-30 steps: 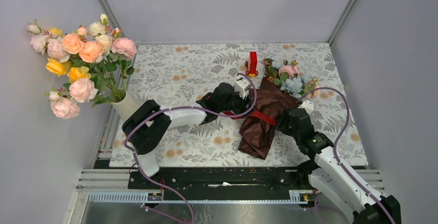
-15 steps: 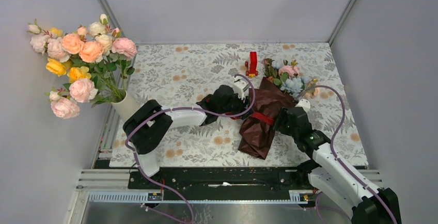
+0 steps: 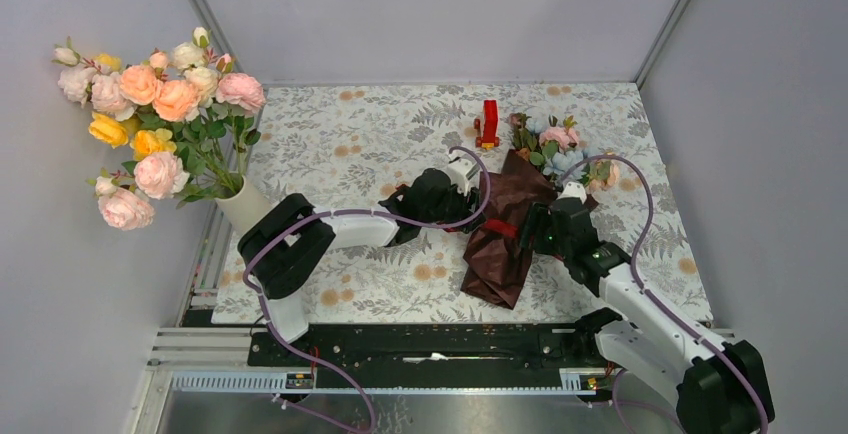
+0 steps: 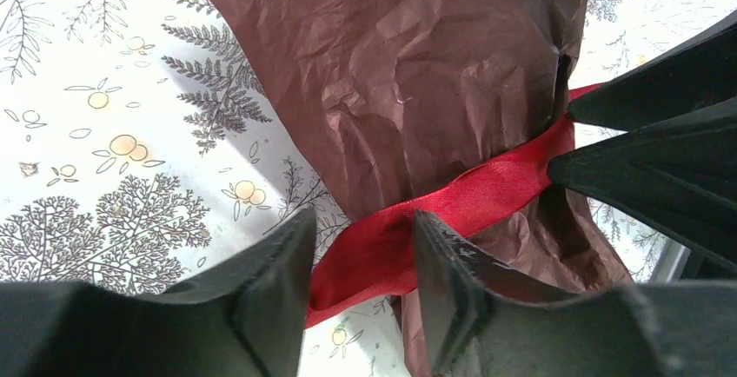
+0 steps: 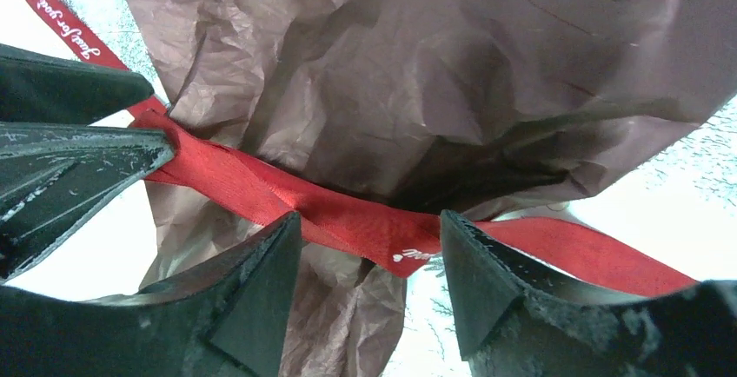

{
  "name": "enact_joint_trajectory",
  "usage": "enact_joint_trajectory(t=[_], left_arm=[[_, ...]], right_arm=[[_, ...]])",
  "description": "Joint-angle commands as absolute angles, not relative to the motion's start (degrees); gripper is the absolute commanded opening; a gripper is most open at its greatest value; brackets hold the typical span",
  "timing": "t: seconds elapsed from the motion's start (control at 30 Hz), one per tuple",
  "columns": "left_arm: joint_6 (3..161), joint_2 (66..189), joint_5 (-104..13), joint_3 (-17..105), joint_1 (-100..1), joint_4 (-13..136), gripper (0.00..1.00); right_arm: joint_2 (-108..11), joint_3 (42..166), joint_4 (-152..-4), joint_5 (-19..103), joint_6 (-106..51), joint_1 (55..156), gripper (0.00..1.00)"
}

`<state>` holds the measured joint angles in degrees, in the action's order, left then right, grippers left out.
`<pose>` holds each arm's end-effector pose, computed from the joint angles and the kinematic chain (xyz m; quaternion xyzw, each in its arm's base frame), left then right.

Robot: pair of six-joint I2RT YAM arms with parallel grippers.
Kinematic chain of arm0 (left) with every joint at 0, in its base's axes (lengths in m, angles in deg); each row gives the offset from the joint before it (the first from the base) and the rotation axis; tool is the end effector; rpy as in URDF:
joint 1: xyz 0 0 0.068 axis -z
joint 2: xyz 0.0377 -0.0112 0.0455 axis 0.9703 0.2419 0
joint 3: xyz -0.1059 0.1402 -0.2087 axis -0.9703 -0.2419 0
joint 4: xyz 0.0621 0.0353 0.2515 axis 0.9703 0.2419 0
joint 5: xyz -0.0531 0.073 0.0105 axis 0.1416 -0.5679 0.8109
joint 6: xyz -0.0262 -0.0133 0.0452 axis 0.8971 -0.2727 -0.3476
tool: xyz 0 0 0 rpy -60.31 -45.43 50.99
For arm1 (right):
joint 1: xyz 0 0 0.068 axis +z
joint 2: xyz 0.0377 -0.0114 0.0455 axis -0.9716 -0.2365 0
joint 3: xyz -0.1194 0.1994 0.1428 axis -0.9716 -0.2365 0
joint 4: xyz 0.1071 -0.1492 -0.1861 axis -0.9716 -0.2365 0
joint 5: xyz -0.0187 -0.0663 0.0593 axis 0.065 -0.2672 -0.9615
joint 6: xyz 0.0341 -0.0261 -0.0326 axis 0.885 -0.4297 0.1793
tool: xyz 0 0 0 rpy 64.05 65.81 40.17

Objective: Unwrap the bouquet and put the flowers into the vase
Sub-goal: Untie the ribbon from the wrapping paper.

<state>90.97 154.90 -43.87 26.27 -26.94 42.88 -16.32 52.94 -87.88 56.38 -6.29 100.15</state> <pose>0.2465 -0.2934 0.1790 0.2541 0.8134 -0.3541 0.3852 0.1700 0.0703 0.2020 0.0601 0.8849 0.1510 0.4365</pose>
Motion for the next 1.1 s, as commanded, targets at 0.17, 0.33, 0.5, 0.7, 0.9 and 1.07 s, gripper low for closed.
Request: enact_joint_trajectory(t=[0.17, 0.33, 0.5, 0.7, 0.9, 1.07], left_arm=[[91.8, 152.7, -42.9, 25.8, -26.8, 38.6, 0.27], [91.8, 151.8, -43.2, 24.9, -26.8, 38.3, 0.09], [91.6, 150.2, -45.1, 23.8, -26.9, 38.0, 0.00], [92.9, 149.0, -48.0, 22.8, -27.5, 38.0, 0.00], [97.0, 148.7, -50.7, 21.8, -30.1, 38.1, 0.00], [100.3, 149.9, -48.7, 22.0, -33.7, 37.3, 0.00]], right_arm=[[-22.1, 57.3, -83.8, 52.8, -8.2, 99.9, 0.44], [-21.5, 57.0, -84.4, 54.6, -6.9, 99.9, 0.20], [-18.3, 56.0, -87.0, 59.6, -4.6, 99.8, 0.11], [-15.4, 54.7, -90.2, 64.9, -1.7, 99.8, 0.02], [-13.9, 53.7, -92.5, 68.8, 1.3, 99.7, 0.00], [-13.3, 52.5, -92.5, 70.0, 4.0, 98.8, 0.00]])
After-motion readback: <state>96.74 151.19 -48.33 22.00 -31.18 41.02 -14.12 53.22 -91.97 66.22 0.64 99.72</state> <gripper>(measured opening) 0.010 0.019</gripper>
